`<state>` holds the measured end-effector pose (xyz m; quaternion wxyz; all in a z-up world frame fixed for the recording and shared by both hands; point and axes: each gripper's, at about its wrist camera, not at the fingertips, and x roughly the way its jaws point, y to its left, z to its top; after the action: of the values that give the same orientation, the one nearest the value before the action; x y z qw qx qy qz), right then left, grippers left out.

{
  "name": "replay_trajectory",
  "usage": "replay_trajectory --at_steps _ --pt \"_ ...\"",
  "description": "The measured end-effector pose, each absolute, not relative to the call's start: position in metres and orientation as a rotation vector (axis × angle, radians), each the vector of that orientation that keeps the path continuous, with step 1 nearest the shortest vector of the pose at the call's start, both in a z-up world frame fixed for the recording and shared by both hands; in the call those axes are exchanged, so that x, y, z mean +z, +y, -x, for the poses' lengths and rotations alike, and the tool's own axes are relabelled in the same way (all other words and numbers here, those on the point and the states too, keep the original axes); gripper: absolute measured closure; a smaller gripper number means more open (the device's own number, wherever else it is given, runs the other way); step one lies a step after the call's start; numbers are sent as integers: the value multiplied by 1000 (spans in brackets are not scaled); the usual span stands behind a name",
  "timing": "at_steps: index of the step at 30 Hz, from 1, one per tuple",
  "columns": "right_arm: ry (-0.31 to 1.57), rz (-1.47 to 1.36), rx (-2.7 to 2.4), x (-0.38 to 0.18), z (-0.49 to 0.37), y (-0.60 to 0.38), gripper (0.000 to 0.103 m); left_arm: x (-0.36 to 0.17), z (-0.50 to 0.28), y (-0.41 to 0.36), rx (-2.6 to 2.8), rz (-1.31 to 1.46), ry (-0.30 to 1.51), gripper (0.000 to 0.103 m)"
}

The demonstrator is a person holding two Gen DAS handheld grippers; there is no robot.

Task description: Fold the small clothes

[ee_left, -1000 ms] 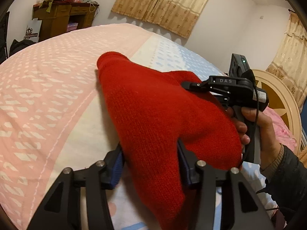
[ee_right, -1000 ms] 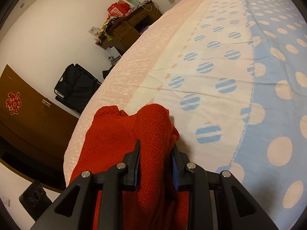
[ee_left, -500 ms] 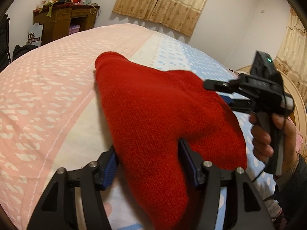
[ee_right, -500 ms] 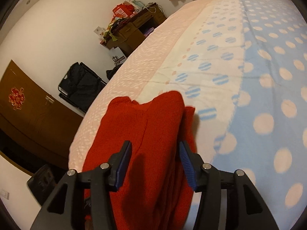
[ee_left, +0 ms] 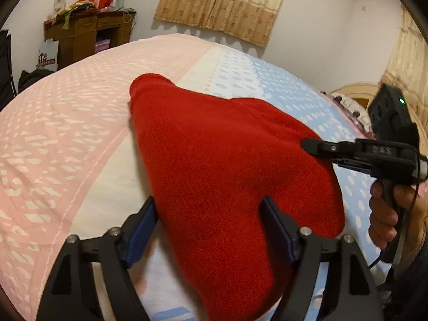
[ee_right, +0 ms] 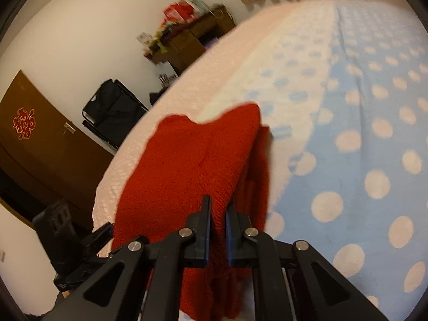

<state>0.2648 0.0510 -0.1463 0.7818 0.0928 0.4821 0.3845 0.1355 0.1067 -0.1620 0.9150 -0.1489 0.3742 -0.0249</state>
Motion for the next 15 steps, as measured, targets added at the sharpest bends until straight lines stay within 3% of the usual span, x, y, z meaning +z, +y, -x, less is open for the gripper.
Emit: replay_trajectory --at_steps 5,7,8,9,15 --pt "1043 -187 824 -155 -264 52 90 -165 -135 110 -50 318 786 22" --pt "1032 -190 800 -150 -263 51 73 -163 -134 110 -34 306 791 19" --pt "1017 -192 787 -145 -260 50 56 -161 -132 111 -30 305 786 19" --pt "1000 -199 783 -140 -257 49 51 -159 -131 109 -33 306 781 19" --pt "891 -102 790 -115 -225 54 51 -155 -127 106 -27 300 780 19"
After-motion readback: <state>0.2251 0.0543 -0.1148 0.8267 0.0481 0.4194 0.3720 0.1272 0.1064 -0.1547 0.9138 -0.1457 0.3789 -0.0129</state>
